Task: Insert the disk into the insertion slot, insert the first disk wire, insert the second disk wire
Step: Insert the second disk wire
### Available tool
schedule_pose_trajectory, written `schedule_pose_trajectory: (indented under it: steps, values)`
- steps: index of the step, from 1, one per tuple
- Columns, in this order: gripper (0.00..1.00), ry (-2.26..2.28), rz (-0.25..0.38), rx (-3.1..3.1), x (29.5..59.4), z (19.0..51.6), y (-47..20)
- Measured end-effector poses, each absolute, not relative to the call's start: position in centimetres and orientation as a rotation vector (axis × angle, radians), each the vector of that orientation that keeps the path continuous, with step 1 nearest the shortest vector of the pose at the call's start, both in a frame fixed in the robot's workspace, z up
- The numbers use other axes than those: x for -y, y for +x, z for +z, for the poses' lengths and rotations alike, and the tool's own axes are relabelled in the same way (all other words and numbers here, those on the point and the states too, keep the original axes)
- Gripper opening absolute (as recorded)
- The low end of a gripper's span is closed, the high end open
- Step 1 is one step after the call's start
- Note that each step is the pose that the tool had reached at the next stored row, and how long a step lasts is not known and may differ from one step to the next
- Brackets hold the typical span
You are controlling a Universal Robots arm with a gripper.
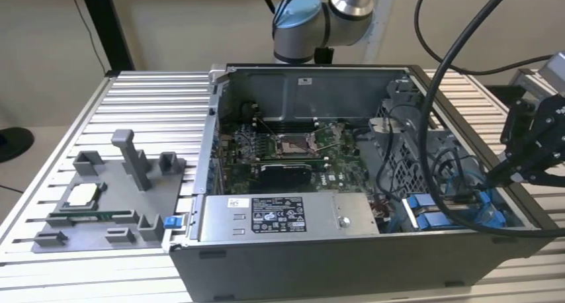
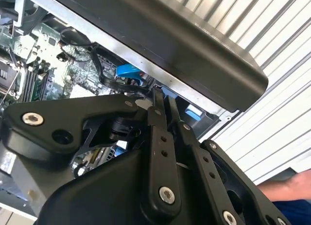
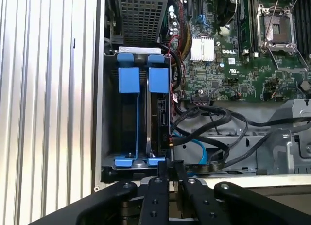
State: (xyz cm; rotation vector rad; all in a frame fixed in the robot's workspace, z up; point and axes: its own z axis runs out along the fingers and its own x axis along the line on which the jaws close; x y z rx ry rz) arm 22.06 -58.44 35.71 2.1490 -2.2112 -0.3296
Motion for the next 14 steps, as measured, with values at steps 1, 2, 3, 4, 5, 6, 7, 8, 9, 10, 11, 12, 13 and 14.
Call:
schedule_pose_trajectory:
  steps: [1,2,3,4,5,6,7,8,9,10,11,12,13,14]
  values:
    - [0.0,2.149,-0.33,2.211,58.4,35.7,22.1]
    - [0.0,2.15,-0.331,2.211,58.4,35.7,22.0]
    - [0.0,2.15,-0.332,2.212,58.5,35.8,22.0]
    - [0.0,2.15,-0.333,2.212,58.4,35.9,21.9]
    - [0.0,2.15,-0.335,2.213,58.4,36.1,21.8]
    - [0.0,2.15,-0.338,2.214,58.4,36.3,21.7]
    - [0.0,2.151,-0.342,2.217,58.4,36.5,21.6]
    - [0.0,2.152,-0.348,2.22,58.4,36.8,21.4]
    - [0.0,2.152,-0.353,2.223,58.4,37.1,21.3]
    - [0.0,2.152,-0.359,2.227,58.4,37.3,21.1]
    - [0.0,2.153,-0.365,2.231,58.4,37.6,21.0]
    - [0.0,2.153,-0.371,2.235,58.4,37.9,20.9]
    - [0.0,2.153,-0.378,2.239,58.4,38.1,20.8]
    - [0.0,2.154,-0.384,2.243,58.4,38.3,20.7]
